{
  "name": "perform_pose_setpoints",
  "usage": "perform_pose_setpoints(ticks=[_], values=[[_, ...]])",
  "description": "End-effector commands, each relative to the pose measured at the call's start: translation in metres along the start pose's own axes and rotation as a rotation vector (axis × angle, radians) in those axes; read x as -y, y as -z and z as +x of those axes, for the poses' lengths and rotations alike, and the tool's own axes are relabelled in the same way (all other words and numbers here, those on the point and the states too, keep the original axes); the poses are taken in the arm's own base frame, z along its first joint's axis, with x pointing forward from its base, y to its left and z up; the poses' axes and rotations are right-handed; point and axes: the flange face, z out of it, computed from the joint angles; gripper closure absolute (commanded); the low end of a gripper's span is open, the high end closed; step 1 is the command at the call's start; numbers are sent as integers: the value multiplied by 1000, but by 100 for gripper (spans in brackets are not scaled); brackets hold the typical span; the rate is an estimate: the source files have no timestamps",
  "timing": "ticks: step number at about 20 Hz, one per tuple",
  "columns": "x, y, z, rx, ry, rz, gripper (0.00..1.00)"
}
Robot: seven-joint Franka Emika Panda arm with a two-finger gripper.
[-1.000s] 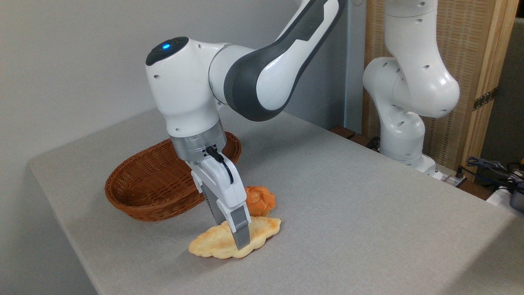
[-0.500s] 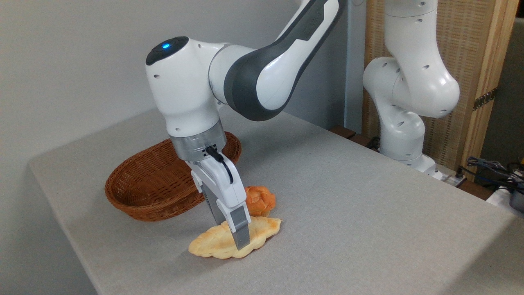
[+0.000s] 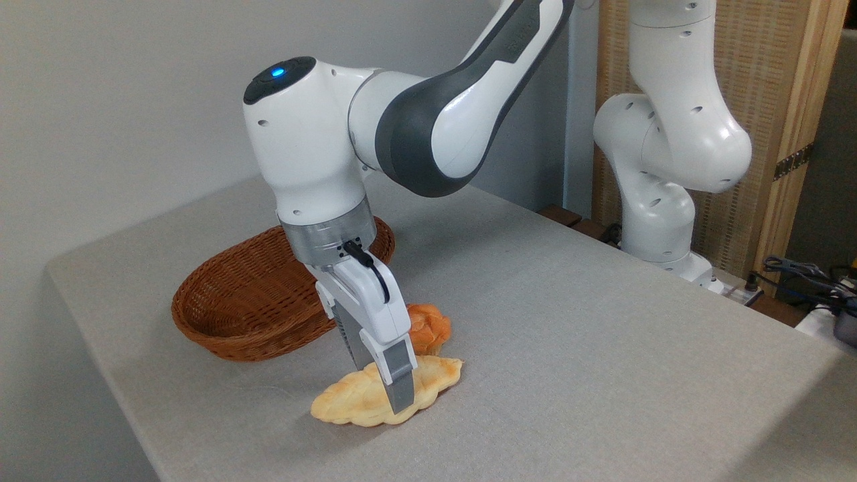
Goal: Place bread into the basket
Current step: 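Close the gripper on the middle of the pale bread loaf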
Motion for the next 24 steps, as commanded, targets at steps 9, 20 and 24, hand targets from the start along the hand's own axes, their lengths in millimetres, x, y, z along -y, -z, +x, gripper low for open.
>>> perform_pose_setpoints(ticks=[9, 20, 24], values=[[-1, -14, 4, 25, -22, -9, 0], [-2, -15, 8, 21, -31, -8, 57], [-3, -14, 8, 21, -33, -8, 56]])
